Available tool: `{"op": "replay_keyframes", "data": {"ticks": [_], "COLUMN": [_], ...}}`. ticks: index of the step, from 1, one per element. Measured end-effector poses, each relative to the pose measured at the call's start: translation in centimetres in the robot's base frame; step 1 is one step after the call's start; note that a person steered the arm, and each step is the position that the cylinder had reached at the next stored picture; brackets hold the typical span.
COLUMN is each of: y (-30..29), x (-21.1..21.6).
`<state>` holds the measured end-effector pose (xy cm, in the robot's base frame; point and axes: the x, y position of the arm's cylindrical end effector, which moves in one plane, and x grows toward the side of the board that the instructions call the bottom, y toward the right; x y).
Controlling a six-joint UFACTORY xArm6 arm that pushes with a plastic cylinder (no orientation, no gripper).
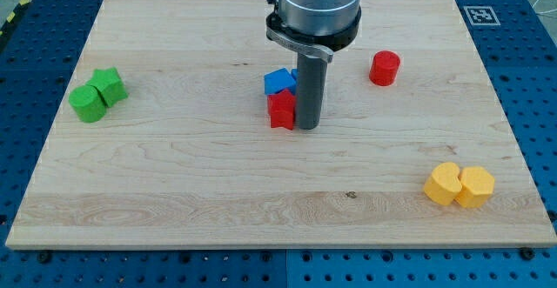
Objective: Push the blue triangle up a bit
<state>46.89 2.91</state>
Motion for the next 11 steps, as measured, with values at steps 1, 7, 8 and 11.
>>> {"op": "replay_keyframes", "data": {"ticks": [1,7,8,11], "y": [-0.3,2.2,2.2,2.2], "x": [0.0,-4.4,-5.8,-9.3]}}
